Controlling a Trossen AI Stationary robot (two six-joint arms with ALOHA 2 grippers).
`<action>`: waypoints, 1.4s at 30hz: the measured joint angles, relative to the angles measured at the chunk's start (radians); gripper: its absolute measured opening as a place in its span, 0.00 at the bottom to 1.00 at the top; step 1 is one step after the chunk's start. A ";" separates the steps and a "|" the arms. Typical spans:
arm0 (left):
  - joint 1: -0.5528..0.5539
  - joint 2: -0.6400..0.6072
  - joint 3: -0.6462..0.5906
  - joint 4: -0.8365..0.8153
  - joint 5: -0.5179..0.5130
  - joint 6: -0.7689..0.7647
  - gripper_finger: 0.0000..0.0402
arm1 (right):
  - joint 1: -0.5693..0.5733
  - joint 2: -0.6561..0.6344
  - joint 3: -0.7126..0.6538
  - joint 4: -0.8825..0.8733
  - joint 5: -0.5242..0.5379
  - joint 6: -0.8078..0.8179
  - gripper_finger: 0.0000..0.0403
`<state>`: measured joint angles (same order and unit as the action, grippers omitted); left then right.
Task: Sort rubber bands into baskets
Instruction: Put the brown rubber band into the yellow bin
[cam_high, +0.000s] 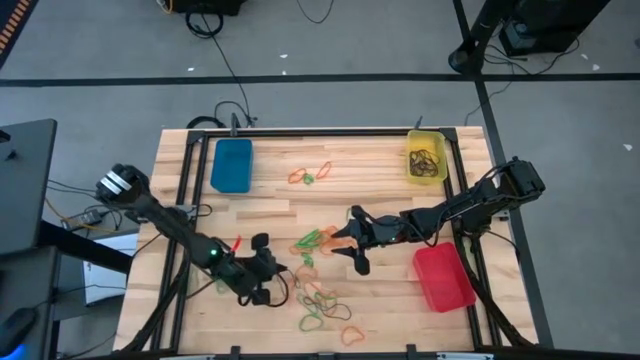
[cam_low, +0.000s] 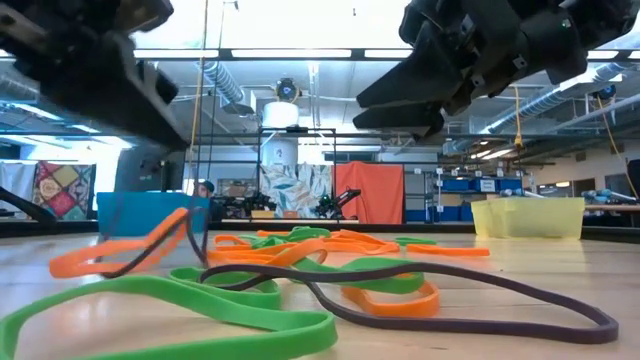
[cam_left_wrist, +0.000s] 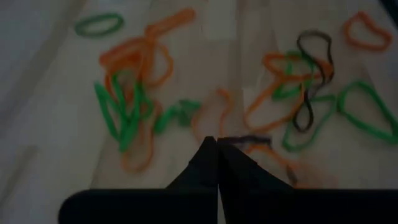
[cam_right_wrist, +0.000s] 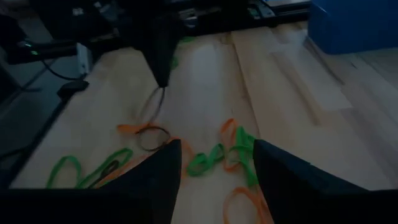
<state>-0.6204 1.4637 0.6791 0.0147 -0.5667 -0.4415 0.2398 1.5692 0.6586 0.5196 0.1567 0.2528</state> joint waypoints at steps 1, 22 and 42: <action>0.010 -0.002 0.001 0.020 0.003 0.023 0.00 | 0.000 0.000 0.000 0.009 -0.011 -0.001 0.53; 0.274 -0.002 0.056 0.222 0.211 0.315 0.00 | 0.000 0.000 0.015 0.049 -0.046 -0.077 0.64; 0.326 0.001 0.126 0.230 0.270 0.381 0.00 | -0.005 0.196 0.194 0.042 -0.018 -0.117 0.50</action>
<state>-0.2947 1.4643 0.8055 0.2443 -0.2962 -0.0605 0.2344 1.7657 0.8528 0.5612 0.1383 0.1355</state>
